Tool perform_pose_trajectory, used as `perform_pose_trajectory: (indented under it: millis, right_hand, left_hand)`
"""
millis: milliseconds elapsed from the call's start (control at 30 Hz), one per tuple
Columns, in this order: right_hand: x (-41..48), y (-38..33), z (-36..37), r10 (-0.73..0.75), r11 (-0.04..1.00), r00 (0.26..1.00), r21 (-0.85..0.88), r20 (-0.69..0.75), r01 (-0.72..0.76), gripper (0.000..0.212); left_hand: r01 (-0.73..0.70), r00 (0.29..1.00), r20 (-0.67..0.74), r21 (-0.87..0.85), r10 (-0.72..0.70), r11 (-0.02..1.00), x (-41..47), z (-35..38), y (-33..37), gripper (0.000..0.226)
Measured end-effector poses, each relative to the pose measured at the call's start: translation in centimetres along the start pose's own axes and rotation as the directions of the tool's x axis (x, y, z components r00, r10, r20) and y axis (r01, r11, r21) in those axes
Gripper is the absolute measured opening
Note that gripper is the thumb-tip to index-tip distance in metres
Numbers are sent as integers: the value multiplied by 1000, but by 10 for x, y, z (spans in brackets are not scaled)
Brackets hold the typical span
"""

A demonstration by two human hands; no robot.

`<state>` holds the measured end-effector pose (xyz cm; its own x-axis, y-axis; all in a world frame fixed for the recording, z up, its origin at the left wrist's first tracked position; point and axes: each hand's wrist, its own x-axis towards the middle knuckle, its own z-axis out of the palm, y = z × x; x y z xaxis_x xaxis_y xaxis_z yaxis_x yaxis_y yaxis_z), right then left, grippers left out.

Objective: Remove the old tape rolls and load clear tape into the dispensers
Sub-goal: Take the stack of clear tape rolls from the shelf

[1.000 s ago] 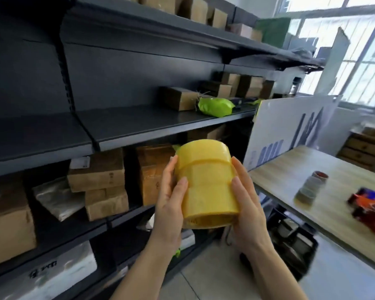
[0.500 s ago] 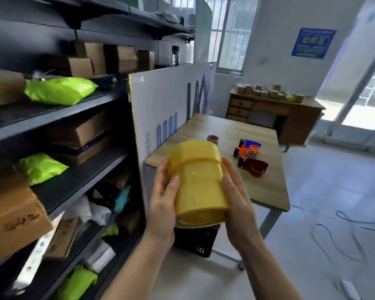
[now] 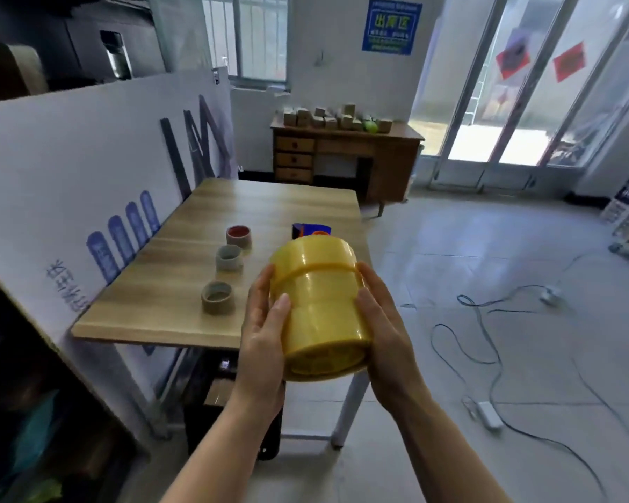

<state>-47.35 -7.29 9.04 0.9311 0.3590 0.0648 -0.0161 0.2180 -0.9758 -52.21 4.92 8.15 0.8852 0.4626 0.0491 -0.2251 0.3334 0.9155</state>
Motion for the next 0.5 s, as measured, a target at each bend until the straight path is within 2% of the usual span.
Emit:
perform_pose_trajectory:
  millis: [267,500]
  right_hand:
    - [106,-7,-119,-3,998,1000,-56,-16,2,29]
    - [203,-11,-211,87,986,996,-144,25,-82,35]
  left_hand:
    - [37,999,-37,-45,-39,998,94,114,-69,42]
    - [120,985,-113,-66,-127,991,173,197,-122,40]
